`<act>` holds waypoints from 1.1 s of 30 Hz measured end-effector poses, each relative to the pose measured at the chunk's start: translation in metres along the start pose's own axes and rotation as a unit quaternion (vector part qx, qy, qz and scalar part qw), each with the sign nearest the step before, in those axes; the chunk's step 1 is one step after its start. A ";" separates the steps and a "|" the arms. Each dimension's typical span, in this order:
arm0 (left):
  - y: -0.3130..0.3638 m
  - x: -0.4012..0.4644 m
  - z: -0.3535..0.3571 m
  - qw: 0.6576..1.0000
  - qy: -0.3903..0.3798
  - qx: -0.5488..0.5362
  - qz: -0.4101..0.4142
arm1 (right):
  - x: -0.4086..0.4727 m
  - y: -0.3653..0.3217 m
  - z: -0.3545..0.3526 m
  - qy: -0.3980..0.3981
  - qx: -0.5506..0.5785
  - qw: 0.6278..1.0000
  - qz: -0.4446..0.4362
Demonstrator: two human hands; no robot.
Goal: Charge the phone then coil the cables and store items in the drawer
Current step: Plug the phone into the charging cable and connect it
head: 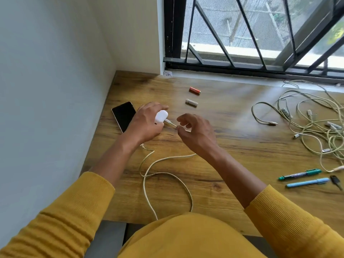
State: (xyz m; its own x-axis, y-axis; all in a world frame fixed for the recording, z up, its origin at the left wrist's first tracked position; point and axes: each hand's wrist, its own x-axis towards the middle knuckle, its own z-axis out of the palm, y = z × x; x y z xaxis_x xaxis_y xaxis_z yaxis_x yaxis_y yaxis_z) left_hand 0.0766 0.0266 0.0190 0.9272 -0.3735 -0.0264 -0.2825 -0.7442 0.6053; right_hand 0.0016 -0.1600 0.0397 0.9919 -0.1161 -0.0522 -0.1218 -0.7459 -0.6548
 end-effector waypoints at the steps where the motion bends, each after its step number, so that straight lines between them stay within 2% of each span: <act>1: 0.006 -0.008 -0.002 1.000 0.011 -0.005 0.008 | -0.003 -0.002 -0.001 0.004 0.003 1.000 -0.006; 8: 0.043 -0.077 -0.016 0.996 0.065 -0.068 0.013 | -0.035 -0.013 -0.002 0.027 0.018 0.999 -0.039; 18: 0.075 -0.190 0.005 0.989 0.117 -0.076 -0.056 | -0.105 -0.007 -0.014 0.014 0.057 0.993 -0.101; 22: 0.096 -0.237 0.025 0.982 0.150 -0.074 -0.092 | -0.145 0.001 -0.022 -0.014 0.083 0.987 -0.135; 28: 0.137 -0.321 0.061 0.964 0.191 -0.125 -0.134 | -0.214 0.015 -0.035 -0.050 0.123 0.977 -0.166; 33: 0.159 -0.384 0.084 0.957 0.187 -0.114 -0.192 | -0.271 0.024 -0.032 -0.089 0.152 0.969 -0.173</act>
State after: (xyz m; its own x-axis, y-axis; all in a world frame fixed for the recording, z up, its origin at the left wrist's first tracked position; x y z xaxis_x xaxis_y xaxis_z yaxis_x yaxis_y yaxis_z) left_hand -0.3453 0.0054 0.0583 0.9871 0.1585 -0.0213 0.1178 -0.6305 0.7672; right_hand -0.2713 -0.1678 0.0625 0.9652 0.2422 0.0989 0.2094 -0.4884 -0.8471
